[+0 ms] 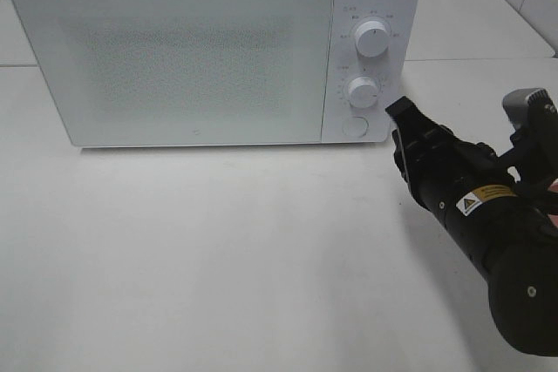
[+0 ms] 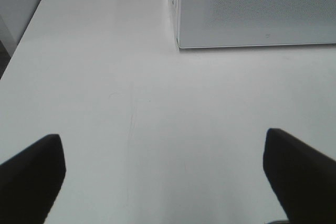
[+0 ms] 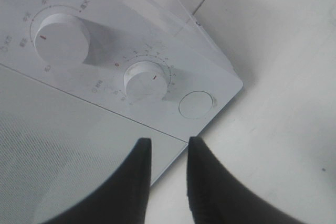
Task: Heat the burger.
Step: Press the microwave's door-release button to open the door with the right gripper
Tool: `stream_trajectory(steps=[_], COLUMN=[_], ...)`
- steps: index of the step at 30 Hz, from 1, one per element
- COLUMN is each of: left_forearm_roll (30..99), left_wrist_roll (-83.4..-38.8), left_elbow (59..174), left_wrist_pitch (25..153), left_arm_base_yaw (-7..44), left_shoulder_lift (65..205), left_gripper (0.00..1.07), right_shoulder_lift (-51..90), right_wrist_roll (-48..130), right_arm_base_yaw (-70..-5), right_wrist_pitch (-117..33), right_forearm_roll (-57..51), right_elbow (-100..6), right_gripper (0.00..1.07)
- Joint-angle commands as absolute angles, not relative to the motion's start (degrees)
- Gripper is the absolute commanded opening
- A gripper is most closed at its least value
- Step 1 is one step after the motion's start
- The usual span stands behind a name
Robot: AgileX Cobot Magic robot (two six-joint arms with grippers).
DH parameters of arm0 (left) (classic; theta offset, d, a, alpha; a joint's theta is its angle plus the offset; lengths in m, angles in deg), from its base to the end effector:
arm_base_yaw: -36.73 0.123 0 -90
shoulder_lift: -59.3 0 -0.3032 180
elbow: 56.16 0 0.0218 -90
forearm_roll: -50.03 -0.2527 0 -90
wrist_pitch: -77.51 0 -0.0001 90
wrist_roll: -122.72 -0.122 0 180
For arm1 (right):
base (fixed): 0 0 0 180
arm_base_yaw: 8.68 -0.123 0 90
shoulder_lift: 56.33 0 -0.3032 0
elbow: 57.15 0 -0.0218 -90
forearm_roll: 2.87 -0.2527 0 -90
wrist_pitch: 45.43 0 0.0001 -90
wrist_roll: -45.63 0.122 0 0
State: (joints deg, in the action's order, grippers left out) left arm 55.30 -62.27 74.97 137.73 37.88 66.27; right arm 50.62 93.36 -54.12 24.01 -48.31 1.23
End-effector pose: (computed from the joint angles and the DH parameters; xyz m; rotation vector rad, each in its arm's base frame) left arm 0.0054 -0.0096 0.2664 0.0720 2.0212 -0.0419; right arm 0.2417 0.1295 0.1528 0.8427 1.6021 0.7721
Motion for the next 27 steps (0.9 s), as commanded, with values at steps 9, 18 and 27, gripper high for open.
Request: stream_trajectory(steps=[9,18,27], left_forearm_roll=[55.47,55.47,55.47], left_wrist_roll=[-61.98,-61.98,-61.98], left_elbow=[74.74,74.74,74.74], left_wrist_pitch=[136.92,136.92,136.92], left_arm_base_yaw=[37.93,37.93,37.93], left_shoulder_lift=[64.95,64.95,64.95], left_gripper=[0.94,0.94,0.94], right_shoulder_lift=[50.45,50.45,50.62], right_wrist_roll=[117.02,127.91,126.53], right_arm_base_yaw=[-54.40,-54.23,-54.12], right_wrist_pitch=[21.49,16.79,15.36], right_forearm_roll=[-48.48,-48.54,-51.74], right_elbow=[0.83,0.83,-0.15], right_gripper=[0.00,0.00,0.00])
